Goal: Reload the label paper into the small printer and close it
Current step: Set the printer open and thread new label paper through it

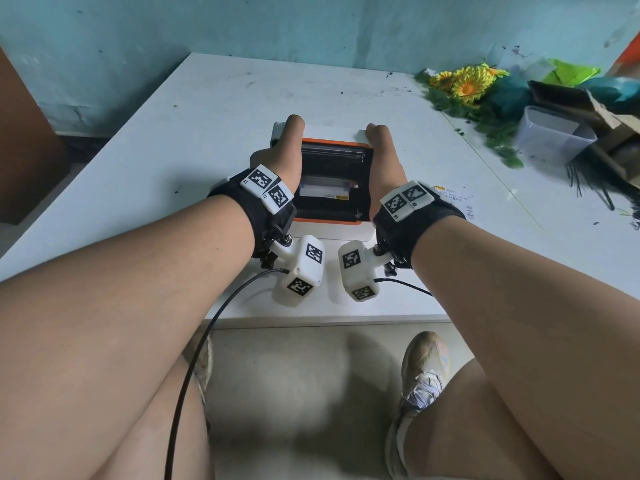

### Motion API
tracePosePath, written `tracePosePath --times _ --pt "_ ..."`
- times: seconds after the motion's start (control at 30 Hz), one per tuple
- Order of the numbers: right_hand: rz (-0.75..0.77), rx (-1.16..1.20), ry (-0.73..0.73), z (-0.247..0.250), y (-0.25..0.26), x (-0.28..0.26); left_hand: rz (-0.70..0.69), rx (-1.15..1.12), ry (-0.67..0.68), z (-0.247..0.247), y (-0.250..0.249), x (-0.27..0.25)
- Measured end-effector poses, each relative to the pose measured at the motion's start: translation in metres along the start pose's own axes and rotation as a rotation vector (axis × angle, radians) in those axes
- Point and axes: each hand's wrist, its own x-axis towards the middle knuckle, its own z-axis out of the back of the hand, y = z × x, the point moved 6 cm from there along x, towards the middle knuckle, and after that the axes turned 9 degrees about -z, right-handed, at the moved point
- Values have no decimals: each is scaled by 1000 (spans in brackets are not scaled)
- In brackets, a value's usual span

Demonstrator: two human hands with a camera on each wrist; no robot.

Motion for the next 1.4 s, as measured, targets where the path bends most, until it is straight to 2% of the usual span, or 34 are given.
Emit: tracePosePath --times 0.33,0.6,0.83,1.07,1.3,1.4 --pt "-11 7 74 0 3 0 24 -40 -7 -1 3 5" --pt "18 -47 23 0 1 5 21 -46 -3 -1 7 12" --pt "8 -13 55 0 -1 5 2 -30 4 -2 9 14" --pt "22 -36 -2 1 -2 6 18 -37 13 -3 9 14" --pt "6 -14 46 0 -2 4 -9 -32 13 -3 8 14" --pt "0 -18 18 1 -2 6 -2 -17 11 -3 9 14"
